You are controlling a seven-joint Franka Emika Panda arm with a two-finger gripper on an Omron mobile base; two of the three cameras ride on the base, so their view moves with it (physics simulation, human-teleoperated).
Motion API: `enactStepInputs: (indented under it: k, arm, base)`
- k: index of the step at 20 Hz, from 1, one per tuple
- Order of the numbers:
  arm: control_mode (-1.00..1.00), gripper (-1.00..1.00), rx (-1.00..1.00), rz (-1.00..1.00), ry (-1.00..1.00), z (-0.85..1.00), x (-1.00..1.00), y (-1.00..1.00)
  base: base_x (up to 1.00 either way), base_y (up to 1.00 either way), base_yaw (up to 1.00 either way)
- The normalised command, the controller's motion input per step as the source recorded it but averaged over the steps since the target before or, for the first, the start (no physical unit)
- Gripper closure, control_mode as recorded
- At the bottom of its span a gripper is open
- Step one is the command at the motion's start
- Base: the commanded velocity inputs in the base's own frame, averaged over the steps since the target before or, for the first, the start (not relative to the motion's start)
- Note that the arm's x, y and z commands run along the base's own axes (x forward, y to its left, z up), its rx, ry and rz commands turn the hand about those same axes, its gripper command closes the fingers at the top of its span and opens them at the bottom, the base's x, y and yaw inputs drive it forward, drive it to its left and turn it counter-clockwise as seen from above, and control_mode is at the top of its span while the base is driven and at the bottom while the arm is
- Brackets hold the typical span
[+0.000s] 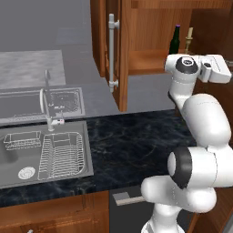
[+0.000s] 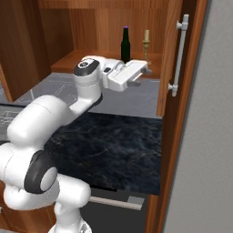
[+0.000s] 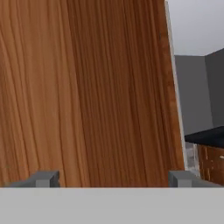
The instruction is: Get the candle and the beer from the cabinet and move them to the dining counter.
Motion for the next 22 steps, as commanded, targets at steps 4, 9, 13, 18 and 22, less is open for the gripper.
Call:
enactStepInputs:
  k: [4, 9, 13, 18, 22]
  arm:
    - [-1.0, -1.0, -0.02, 0.33, 0.01, 0.0, -0.21, 0.51]
    - [-1.0, -1.0, 0.0, 0.53, 0.08, 0.0, -0.04, 0.37]
    - [-1.0, -1.0, 0.0, 0.57, 0.14, -0.04, -0.09, 0.48]
    - [-1.0, -1.0, -0.01, 0.59, 0.11, -0.18, -0.36, 0.34]
    - [-1.0, -1.0, -0.03, 0.57, 0.09, -0.11, -0.22, 0.21]
  base:
    - [0.0, 0.0, 0.0]
    - [0.0, 0.0, 0.0]
    - [0.0, 0.0, 0.0]
    - [0.0, 0.0, 0.0]
    - [0.0, 0.0, 0.0]
